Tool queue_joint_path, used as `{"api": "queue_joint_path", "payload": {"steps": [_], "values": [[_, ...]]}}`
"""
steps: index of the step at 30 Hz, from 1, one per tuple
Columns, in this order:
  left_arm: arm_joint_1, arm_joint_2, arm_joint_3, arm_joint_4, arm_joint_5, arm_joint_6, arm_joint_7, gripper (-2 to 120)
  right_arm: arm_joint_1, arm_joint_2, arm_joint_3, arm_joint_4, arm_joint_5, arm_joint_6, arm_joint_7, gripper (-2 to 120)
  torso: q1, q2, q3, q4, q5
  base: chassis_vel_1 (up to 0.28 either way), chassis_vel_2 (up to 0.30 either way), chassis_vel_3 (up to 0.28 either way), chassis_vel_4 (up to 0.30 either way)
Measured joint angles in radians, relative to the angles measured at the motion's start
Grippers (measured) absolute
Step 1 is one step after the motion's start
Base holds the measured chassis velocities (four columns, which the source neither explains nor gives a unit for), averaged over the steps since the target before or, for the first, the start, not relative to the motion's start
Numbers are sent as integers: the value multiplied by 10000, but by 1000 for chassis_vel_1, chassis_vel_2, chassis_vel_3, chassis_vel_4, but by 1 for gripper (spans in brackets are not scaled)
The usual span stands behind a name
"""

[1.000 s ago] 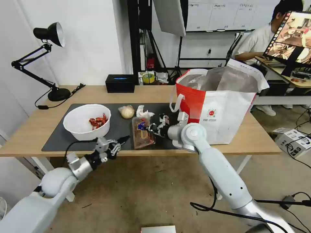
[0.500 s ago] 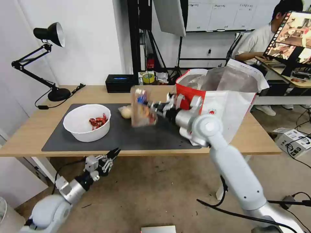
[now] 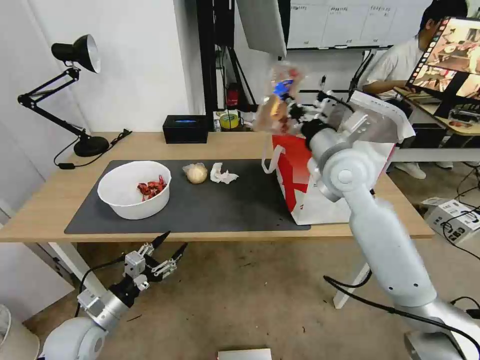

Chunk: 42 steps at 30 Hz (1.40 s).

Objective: Pick up the trash from the table and place it into the takeout bag.

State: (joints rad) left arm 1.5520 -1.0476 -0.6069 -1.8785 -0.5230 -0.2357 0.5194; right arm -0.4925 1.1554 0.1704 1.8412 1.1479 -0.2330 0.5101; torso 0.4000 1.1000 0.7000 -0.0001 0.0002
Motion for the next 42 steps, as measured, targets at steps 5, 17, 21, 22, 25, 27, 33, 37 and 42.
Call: {"api": "queue_joint_path", "payload": {"steps": [5, 17, 21, 22, 25, 27, 33, 37, 42], "values": [[-52, -28, 118, 6, 0, 28, -32, 103, -23, -290, 218, -17, -117, 124, 138, 0, 0, 0, 0, 0, -1, 0, 0, 0, 0], [-150, -221, 299, 13, 30, 52, -286, 115, -793, -725, 646, 350, -110, 151, 97, 0, 0, 0, 0, 1, -2, 0, 0, 0, 0], [-109, -186, 304, -190, 23, 109, -291, 112, -1176, -821, 805, 440, -102, 151, 23, 0, 0, 0, 0, 0, -1, 0, 0, 0, 0], [-109, -186, 304, -190, 23, 109, -291, 112, -1176, -821, 805, 440, -102, 151, 23, 0, 0, 0, 0, 0, -1, 0, 0, 0, 0], [-125, -144, 303, -267, -1, 176, -291, 109, -1358, -815, 848, 461, -94, 146, 12, 0, 0, 0, 0, 0, 0, 0, 0, 0, 0], [-146, -104, 299, -320, -15, 248, -293, 103, -1489, -748, 853, 466, -279, 125, 64, 3, 0, 0, 0, 0, -2, 0, 0, 0, 0], [-96, -18, 285, -431, -20, 260, -293, 100, -1577, -727, 859, 403, -405, 114, 38, 20, 0, 0, 0, 1, -1, 0, 0, 0, 0], [-147, 22, 278, -428, -48, 280, -294, 100, -1563, -715, 906, 370, -124, 111, 42, 33, 0, 0, 0, 1, -2, 0, 0, 0, 0], [-171, -4, 319, -422, -50, 302, -296, 100, -1469, -636, 886, 342, -17, 97, 44, 53, 0, 0, 0, 1, -2, 0, 0, 0, 0]]}}
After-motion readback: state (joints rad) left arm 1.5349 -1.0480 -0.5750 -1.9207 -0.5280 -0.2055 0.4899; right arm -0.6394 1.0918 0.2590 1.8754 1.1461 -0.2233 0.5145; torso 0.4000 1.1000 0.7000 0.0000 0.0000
